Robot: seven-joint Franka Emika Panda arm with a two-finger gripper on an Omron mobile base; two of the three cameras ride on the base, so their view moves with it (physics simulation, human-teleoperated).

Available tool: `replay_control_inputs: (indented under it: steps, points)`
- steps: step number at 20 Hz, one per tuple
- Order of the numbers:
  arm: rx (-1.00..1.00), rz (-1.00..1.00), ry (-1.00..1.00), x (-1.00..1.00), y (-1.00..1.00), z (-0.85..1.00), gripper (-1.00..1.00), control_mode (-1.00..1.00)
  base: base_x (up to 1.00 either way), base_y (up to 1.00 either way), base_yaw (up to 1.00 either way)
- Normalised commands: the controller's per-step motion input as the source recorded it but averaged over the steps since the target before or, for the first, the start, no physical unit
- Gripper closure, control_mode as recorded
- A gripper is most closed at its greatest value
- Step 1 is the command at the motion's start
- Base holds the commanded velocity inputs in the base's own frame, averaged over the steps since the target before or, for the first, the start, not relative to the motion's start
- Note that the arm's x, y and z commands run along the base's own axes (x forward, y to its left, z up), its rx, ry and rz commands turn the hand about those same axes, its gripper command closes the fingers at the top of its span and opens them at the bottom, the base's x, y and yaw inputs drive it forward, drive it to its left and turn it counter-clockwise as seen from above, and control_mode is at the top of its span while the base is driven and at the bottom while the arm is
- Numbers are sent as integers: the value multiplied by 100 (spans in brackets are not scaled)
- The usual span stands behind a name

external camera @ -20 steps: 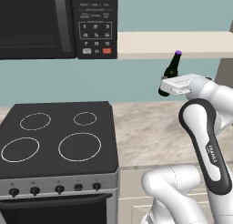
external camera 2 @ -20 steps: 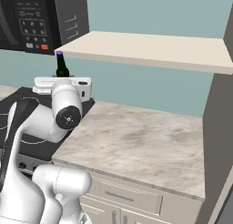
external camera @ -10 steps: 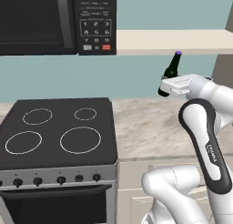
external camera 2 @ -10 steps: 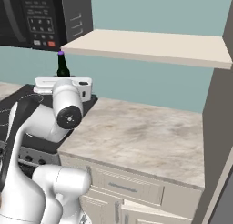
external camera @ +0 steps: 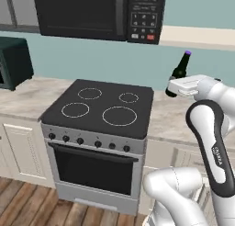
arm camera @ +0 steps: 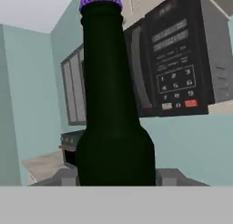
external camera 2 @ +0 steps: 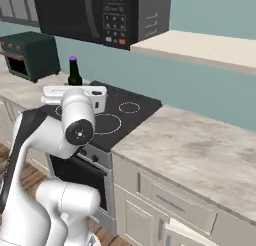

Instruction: Get the candle and the beer from the cabinet and move them to the dining counter.

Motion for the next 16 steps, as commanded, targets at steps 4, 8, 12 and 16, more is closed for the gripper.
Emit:
replay_control_inputs:
  steps: [4, 8, 12, 16]
  points:
    - [0, 0, 0, 0, 0, 0, 100, 100, -9, 0, 100]
    - [0, 0, 0, 0, 0, 0, 100, 100, -5, 0, 100]
    - [0, 0, 0, 0, 0, 0, 100, 100, -6, 0, 100]
    - [0, 0, 0, 0, 0, 0, 100, 100, -6, 0, 100]
